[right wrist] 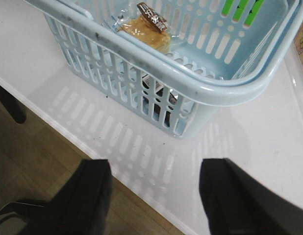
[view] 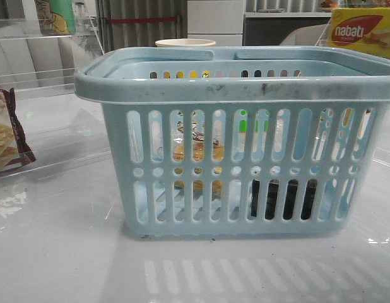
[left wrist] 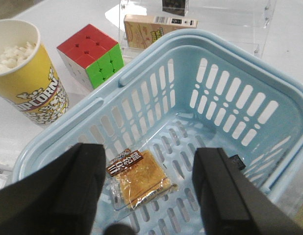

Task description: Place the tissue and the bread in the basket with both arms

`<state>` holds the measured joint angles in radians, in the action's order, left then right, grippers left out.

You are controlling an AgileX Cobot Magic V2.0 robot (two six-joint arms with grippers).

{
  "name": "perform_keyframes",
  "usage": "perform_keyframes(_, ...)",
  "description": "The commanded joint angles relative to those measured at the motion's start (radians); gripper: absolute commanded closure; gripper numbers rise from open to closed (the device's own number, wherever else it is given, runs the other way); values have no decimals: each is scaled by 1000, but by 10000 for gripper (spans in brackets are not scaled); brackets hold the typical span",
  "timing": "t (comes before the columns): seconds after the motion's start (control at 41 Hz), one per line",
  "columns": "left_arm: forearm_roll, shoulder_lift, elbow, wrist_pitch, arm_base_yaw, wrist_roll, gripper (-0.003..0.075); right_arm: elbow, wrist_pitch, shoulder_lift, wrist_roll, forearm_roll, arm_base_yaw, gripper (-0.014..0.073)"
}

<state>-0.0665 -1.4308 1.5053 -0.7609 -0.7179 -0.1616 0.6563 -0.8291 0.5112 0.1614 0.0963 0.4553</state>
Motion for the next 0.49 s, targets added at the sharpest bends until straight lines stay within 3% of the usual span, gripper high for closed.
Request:
perform_keyframes(0.0, -15, 116, -40, 55, -7, 0, 267, 24, 69, 2, 4, -3, 1, 96)
perform_keyframes(0.463, -15, 538, -542, 121, -7, 0, 267, 24, 69, 2, 4, -3, 1, 96)
